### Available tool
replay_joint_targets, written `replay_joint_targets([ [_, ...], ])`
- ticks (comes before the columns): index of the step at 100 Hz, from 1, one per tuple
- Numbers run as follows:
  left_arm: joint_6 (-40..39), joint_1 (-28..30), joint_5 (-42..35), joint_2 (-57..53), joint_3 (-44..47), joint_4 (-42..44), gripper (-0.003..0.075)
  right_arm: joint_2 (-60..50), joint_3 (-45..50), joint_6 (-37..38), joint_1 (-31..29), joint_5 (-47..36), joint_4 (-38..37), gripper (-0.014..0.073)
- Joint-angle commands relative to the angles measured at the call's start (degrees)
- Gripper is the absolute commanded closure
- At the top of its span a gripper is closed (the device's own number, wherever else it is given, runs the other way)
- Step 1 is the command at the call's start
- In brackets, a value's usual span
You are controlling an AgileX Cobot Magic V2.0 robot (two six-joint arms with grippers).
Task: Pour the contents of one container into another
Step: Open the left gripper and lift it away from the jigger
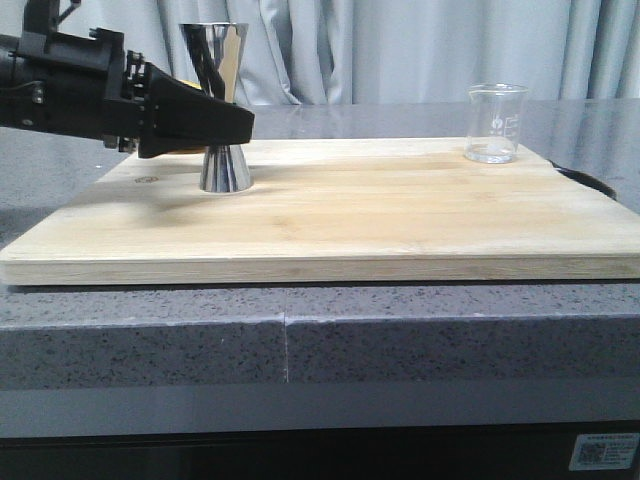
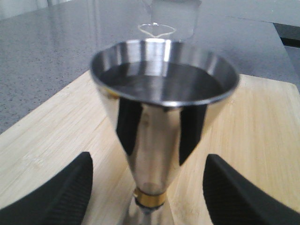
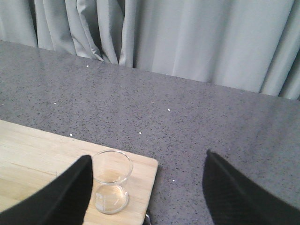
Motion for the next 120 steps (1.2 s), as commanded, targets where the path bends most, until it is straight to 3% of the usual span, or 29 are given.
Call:
replay_joint_targets([
  [1,-0.6,0.6,3.4,-3.9,-1.5,-2.5,0.0252,-1.3,-1.4,0.0,-0.2,-4.8,0.1,0.0145],
  [74,-8.4,4.8,3.5,-10.4,-1.5,6.0,0.0252,-1.3,-1.4,0.0,-0.2,-4.9,0.1,0.0145],
  [100,-13.8,8.9,3.6,-14.5,-1.5,11.7,0.0253,-1.3,-1.4,0.0,-0.2,-4.9,0.1,0.0145],
  [120,-16.7,12.2,4.0,-19.2,-1.5,10.5,0.0253,-1.3,-1.4,0.0,-0.2,-4.9,0.1,0.0145],
])
